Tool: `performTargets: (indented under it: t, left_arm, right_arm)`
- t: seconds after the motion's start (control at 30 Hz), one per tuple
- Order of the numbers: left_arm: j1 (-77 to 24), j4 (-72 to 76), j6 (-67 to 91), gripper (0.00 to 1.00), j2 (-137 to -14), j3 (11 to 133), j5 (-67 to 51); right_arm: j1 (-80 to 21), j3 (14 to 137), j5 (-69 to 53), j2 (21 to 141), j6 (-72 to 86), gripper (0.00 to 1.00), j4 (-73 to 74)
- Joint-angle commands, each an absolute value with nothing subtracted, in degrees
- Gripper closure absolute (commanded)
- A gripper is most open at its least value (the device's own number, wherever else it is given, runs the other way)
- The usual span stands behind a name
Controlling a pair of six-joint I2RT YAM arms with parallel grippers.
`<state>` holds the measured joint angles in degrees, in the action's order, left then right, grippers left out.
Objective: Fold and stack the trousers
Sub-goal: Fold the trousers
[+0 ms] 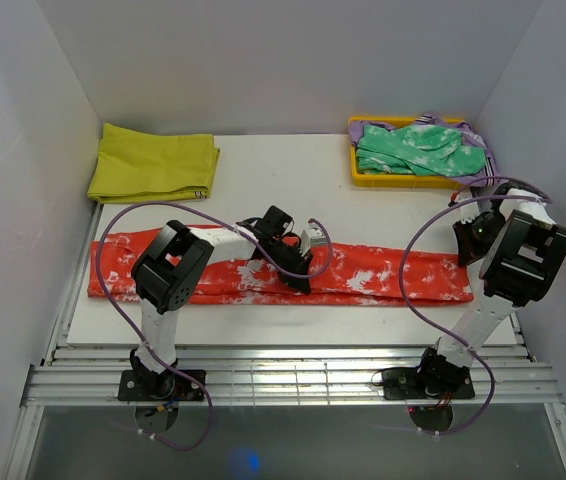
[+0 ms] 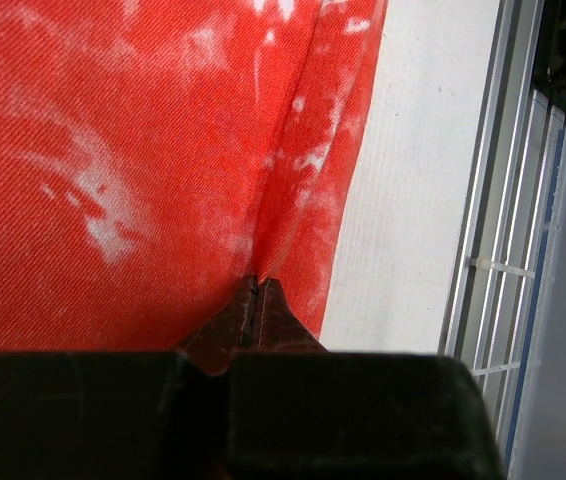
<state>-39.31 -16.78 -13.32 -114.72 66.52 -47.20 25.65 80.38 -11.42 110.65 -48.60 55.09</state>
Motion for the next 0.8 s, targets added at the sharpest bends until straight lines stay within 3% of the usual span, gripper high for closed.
performTargets:
  t: [0.0,0.07,0.1,0.2,0.27,0.37,0.57,0.63,0.67,0.7,0.77]
  left_arm:
    - [-40.5,-27.1,-16.9,1.00,-121.6,61.6,-32.4]
    - [-40.5,-27.1,-16.7,1.00,-121.6,61.8,-32.3]
    - [-40.5,-27.0,-16.7,1.00,-121.5,62.0,-32.3]
    - [-40.4,-26.9,-16.7,0.91,-119.3,63.0,-32.4]
    - [-40.4,-26.9,-16.4,0.80,-117.4,64.2,-33.2]
    - [-40.5,-28.2,-16.2,0.72,-113.3,67.9,-35.1]
    - [-43.2,-32.3,-21.0,0.71,-104.6,71.7,-39.0]
    - [-44.5,-37.1,-23.5,0.65,-103.5,72.9,-39.3]
    - [-45.4,-38.5,-24.8,0.61,-103.0,73.0,-39.4]
    - [-45.8,-39.9,-26.4,0.35,-102.5,72.6,-38.9]
    - [-45.8,-40.3,-26.5,0.31,-99.4,70.3,-37.3]
  right_arm:
    - [26.6,79.9,-7.5,110.6,-49.2,0.73,54.2]
    - [26.7,79.8,-7.3,110.0,-49.1,0.58,54.0]
    - [26.8,80.2,-7.4,109.7,-48.6,0.42,54.1]
    - [27.0,82.3,-9.5,107.8,-48.6,0.30,56.1]
    - [27.1,83.6,-12.4,106.1,-49.0,0.29,58.2]
    - [27.1,85.3,-18.6,103.5,-52.5,0.31,63.4]
    - [23.5,83.0,-22.5,102.5,-56.3,0.46,70.2]
    - [22.5,81.6,-23.2,103.1,-57.1,0.49,70.9]
    - [22.1,81.0,-24.1,103.4,-57.5,0.50,72.1]
    - [21.9,80.5,-24.3,103.7,-57.3,0.50,72.2]
    - [20.9,78.8,-25.5,104.5,-58.5,0.51,73.7]
